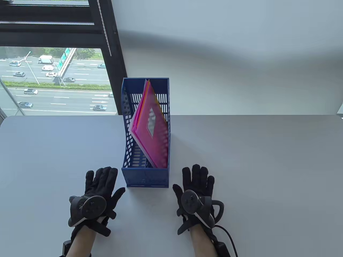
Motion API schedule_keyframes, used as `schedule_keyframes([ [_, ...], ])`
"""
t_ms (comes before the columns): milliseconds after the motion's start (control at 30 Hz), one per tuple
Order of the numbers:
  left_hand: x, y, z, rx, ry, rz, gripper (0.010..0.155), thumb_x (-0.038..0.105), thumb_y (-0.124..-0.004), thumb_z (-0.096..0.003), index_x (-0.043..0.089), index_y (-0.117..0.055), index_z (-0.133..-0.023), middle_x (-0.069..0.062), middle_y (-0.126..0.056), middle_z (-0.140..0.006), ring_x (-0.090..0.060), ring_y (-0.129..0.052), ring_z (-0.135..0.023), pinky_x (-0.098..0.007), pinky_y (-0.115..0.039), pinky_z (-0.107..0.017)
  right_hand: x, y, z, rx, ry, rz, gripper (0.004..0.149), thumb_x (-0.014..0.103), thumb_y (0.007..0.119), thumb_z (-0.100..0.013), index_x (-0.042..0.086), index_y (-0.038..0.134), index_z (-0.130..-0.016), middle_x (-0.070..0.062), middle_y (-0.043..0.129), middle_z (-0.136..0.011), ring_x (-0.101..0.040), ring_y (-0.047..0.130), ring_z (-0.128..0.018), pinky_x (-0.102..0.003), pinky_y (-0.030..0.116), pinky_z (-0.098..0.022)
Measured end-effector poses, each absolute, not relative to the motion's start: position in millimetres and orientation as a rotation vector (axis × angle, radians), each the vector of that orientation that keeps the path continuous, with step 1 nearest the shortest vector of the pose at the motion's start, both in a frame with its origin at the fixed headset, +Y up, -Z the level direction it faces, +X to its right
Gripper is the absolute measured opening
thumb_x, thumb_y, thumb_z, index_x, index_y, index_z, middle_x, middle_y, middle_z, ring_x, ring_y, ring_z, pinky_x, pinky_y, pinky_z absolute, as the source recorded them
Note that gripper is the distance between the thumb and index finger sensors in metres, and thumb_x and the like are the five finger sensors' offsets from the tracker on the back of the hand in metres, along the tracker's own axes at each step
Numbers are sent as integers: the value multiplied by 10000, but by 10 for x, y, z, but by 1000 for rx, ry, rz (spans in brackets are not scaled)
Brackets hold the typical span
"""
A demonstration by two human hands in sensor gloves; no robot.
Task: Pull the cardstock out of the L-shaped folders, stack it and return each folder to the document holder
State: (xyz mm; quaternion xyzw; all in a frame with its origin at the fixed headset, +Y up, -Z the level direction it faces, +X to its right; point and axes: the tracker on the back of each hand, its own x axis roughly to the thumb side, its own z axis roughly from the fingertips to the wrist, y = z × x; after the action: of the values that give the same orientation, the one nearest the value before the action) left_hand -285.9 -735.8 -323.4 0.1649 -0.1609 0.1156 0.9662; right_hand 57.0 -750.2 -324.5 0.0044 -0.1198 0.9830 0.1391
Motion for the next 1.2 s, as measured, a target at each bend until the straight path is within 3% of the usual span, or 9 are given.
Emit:
schedule_keyframes([
  [433, -2838, -7284, -3190, 396, -331, 304, 717, 553, -727, -583, 171, -512, -1151, -102, -560, -1143, -411, -585, -1077, -592, -242, -808, 599, -7501, -3261, 0, -337, 2829, 709, 660, 642, -602, 316, 416, -1180, -34, 271, -1247, -327, 184, -1107, -530, 107, -780],
  [700, -2820, -6898, -3295, 502, -309, 571, 636, 530, -737, -594, 161, -645, -1104, -79, -763, -1011, -418, -665, -1010, -609, -247, -789, 645, -7524, -3283, -26, -296, 2795, 700, 659, 637, -604, 316, 425, -1177, -36, 301, -1245, -332, 207, -1107, -532, 105, -780],
  [933, -2536, -6613, -3620, 445, -332, 686, 662, 540, -755, -591, 138, -640, -1104, -93, -788, -987, -428, -656, -1007, -617, -243, -774, 620, -7516, -3265, -11, -318, 2785, 700, 660, 637, -604, 317, 428, -1177, -37, 314, -1245, -334, 219, -1108, -534, 109, -782],
  [1200, -2339, -6659, -3896, 363, -334, 802, 673, 530, -764, -592, 123, -625, -1109, -111, -780, -995, -438, -653, -1000, -621, -239, -767, 629, -7523, -3280, -12, -315, 2771, 697, 660, 635, -605, 320, 428, -1177, -34, 322, -1244, -334, 225, -1109, -534, 109, -782],
])
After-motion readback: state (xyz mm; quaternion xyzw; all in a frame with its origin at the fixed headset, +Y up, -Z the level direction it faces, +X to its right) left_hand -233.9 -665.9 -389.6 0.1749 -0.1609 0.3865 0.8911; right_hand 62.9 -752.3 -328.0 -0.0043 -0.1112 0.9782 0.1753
